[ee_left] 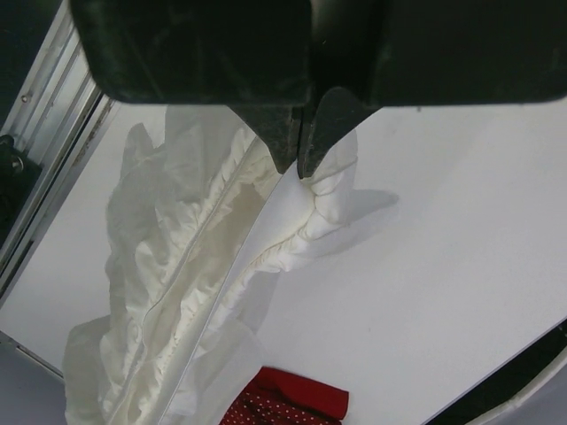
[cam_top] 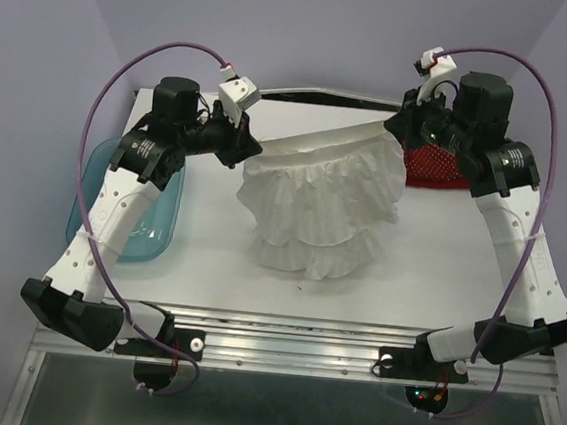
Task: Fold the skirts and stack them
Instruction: Flatten the skirt out
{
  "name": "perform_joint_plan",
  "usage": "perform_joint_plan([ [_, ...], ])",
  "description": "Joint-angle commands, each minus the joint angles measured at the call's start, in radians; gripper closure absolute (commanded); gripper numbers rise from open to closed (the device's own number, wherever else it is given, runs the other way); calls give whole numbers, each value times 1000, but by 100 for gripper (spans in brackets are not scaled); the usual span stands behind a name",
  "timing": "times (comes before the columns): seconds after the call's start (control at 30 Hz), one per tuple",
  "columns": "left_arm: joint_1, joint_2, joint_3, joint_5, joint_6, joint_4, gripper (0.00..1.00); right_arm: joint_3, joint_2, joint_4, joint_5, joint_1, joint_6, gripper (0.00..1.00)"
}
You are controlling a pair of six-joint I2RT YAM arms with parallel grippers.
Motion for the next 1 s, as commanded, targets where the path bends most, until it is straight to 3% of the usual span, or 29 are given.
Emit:
perform_joint_plan([
  [0.0, 6, 53, -14, -31, -16, 52, 100, -62, 63, 92, 82, -5, -5, 99],
  [0.23, 23, 305, 70, -130, -11, 160, 100, 22, 324, 209, 178, -5, -22, 99],
  [0.3, 60, 443, 205, -150, -45, 181, 100, 164, 413, 227, 189, -33, -11, 99],
  [0.43, 117, 717, 637, -164, -79, 118, 100, 543, 655, 238, 232, -57, -13, 99],
  [0.47, 137, 763, 824, -178, -86, 119, 100, 703, 746, 243, 243, -66, -22, 99],
  [0.57, 157, 860, 975, -222, -84, 235, 100, 793, 813, 342, 299, -66, -31, 99],
  [0.63, 160, 818, 923, -273, -70, 344, 100, 650, 765, 529, 333, -76, -30, 99],
  [0.77, 158, 658, 544, -313, 20, 753, 100, 383, 640, 849, 298, -76, -25, 99],
  [0.87, 148, 674, 437, -295, 108, 790, 100, 250, 638, 894, 191, -76, -40, 99],
  [0.97, 116, 722, 399, -308, 266, 689, 100, 48, 640, 928, 116, -76, -110, 99],
])
